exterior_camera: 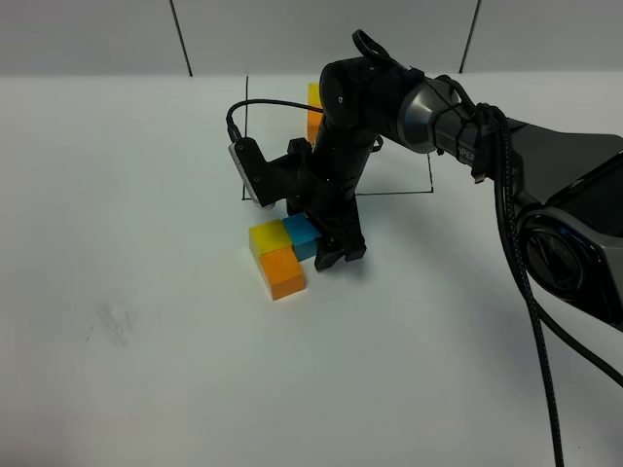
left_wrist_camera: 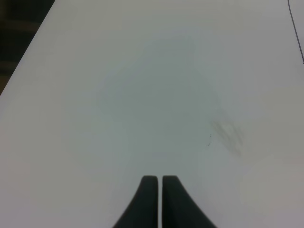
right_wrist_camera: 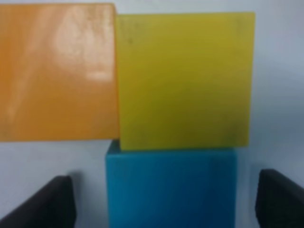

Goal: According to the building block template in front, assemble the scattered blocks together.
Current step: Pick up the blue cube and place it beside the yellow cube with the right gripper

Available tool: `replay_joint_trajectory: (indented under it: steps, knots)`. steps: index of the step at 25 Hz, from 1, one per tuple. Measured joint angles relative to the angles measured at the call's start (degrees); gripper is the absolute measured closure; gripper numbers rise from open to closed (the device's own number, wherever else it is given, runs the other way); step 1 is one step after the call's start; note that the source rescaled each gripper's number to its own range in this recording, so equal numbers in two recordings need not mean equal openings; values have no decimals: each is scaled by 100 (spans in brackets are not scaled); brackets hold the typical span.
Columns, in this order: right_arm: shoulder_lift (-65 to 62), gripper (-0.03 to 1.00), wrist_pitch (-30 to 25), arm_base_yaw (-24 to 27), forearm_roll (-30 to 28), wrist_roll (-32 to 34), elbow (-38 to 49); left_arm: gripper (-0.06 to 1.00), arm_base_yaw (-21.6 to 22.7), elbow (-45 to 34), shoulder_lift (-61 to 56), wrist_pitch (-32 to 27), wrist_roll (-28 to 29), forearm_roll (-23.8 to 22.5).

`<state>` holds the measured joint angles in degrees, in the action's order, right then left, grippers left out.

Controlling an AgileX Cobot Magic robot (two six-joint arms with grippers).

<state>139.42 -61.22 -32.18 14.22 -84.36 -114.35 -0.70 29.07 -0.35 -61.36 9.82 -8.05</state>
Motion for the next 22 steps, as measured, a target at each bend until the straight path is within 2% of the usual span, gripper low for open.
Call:
replay_joint_trajectory:
  steps: [17, 19, 20, 22]
  knots:
    - [-779, 6, -293, 0, -409, 307, 0, 94, 0, 0, 0, 0, 0, 0]
    - [-924, 14, -418, 0, -445, 354, 0, 94, 0, 0, 0, 0, 0, 0]
    - [-971, 21, -473, 0, -500, 420, 0, 94, 0, 0, 0, 0, 0, 0]
    - [-1023, 44, -568, 0, -631, 605, 0, 94, 0, 0, 0, 0, 0, 0]
